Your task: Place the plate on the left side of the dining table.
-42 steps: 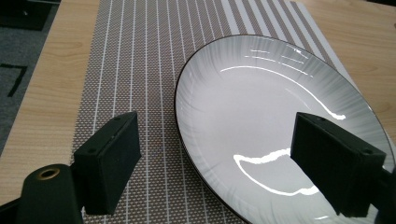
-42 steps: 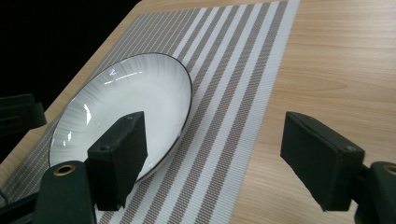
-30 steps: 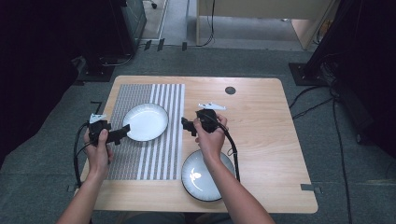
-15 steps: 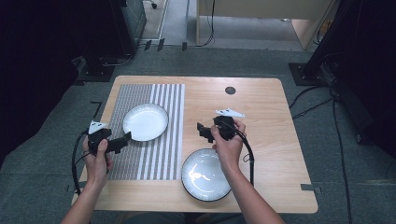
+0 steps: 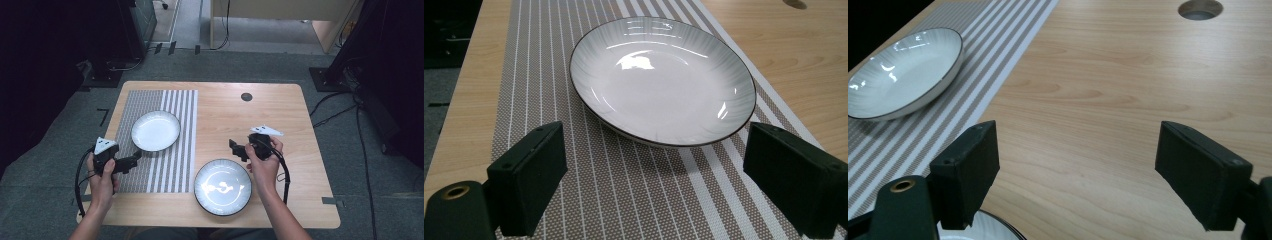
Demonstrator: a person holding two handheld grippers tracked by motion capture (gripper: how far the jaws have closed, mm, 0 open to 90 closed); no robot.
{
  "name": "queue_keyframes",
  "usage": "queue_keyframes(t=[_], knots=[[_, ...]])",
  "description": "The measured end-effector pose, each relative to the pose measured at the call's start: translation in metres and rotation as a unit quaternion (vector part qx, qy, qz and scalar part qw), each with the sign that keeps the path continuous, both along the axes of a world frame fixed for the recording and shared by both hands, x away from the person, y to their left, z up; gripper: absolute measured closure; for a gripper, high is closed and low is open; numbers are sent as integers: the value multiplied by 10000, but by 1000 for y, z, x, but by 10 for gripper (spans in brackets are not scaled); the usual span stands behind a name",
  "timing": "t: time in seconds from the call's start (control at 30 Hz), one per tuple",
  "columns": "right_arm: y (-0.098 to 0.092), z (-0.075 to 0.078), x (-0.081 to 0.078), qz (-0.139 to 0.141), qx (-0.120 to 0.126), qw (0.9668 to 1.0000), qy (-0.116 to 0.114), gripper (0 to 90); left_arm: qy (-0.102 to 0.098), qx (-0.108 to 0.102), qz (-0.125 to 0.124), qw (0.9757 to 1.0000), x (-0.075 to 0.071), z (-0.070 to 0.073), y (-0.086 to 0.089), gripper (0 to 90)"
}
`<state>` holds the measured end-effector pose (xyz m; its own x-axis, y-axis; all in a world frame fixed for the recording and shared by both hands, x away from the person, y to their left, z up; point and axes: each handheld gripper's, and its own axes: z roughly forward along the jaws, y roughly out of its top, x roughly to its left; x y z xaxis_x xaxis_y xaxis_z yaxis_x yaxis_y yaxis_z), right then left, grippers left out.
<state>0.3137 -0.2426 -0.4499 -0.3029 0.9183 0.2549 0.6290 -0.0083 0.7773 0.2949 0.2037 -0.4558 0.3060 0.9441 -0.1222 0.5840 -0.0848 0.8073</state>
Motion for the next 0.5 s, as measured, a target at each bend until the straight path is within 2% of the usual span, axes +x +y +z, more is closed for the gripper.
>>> queue_keyframes(t=[0.13,0.17,0.3,0.43,0.5], knots=[[-14,-4,-10,-80,33,10000,-3,182,18,9,-30,10000,-5,-2,0,89],[-20,-6,-15,-99,16,9999,-14,181,53,-53,-38,10000,-8,-4,1,89],[-32,-10,-25,-132,-16,9999,20,182,106,-81,-27,9999,-16,-10,3,88],[-43,-14,-33,-177,-35,9998,39,183,126,-39,-48,9999,-21,-14,5,88],[-54,-19,-42,-245,-102,9996,59,184,131,7,-49,9999,-25,-16,6,88]])
